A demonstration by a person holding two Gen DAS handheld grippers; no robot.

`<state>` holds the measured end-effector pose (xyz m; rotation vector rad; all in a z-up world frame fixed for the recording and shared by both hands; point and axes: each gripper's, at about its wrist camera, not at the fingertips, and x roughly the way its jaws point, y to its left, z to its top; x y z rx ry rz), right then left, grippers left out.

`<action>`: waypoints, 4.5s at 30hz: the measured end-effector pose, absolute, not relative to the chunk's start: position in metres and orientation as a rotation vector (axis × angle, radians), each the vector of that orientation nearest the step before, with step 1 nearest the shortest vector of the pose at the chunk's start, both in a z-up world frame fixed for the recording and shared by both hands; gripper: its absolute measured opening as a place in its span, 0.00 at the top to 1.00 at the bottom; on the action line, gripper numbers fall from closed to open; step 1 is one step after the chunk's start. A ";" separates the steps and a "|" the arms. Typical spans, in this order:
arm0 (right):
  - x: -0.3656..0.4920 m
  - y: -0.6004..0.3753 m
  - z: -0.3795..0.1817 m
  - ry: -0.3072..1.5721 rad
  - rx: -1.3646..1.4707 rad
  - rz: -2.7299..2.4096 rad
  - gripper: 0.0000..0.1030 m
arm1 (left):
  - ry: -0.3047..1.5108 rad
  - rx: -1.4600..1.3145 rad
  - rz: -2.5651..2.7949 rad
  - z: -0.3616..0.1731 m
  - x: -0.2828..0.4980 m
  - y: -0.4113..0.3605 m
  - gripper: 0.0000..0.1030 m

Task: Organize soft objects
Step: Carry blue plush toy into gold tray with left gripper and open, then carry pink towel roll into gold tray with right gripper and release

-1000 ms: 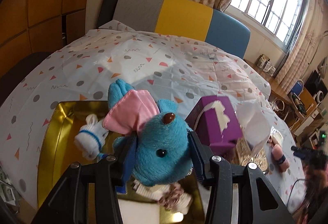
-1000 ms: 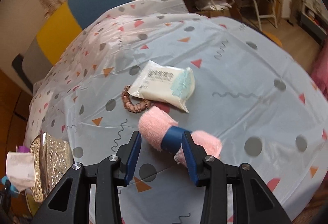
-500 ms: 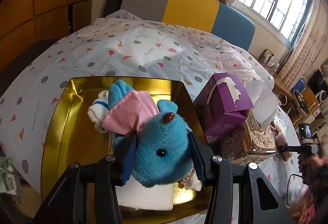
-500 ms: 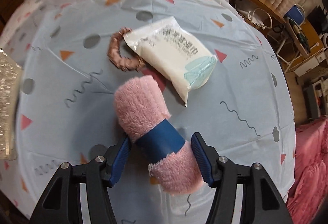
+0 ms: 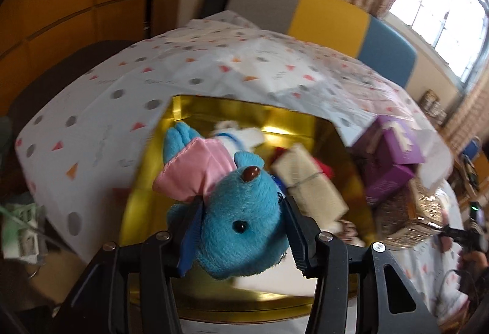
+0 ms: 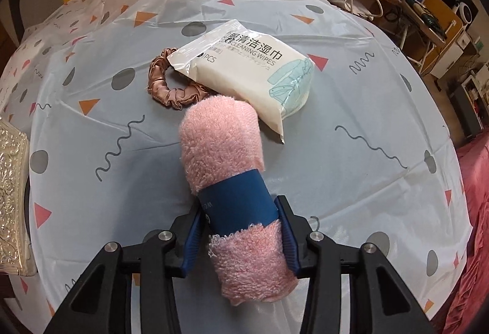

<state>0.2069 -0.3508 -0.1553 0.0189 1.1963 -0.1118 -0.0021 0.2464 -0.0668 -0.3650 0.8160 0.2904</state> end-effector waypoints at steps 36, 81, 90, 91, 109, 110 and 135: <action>0.205 -0.325 -0.153 1.164 -0.100 -0.117 0.61 | 0.752 -0.152 0.297 -0.052 -0.004 0.203 0.19; 0.178 -0.005 0.067 0.719 -0.124 0.650 0.63 | 0.755 -0.227 0.286 -0.065 -0.020 0.224 0.19; 0.130 0.112 -0.051 1.013 -0.289 0.938 0.63 | 0.744 -0.261 0.334 -0.066 -0.028 0.243 0.19; 0.130 0.119 -0.063 1.039 -0.301 0.930 0.63 | 0.744 -0.261 0.338 -0.066 -0.029 0.244 0.19; 0.133 0.135 -0.102 1.034 -0.349 0.740 0.55 | 0.747 -0.258 0.341 -0.068 -0.032 0.245 0.19; 0.129 0.133 -0.096 1.018 -0.348 0.740 0.55 | 0.745 -0.257 0.340 -0.067 -0.033 0.244 0.19; 0.113 -0.034 0.023 0.665 -0.150 0.541 0.55 | 0.724 -0.179 0.309 -0.051 -0.033 0.218 0.19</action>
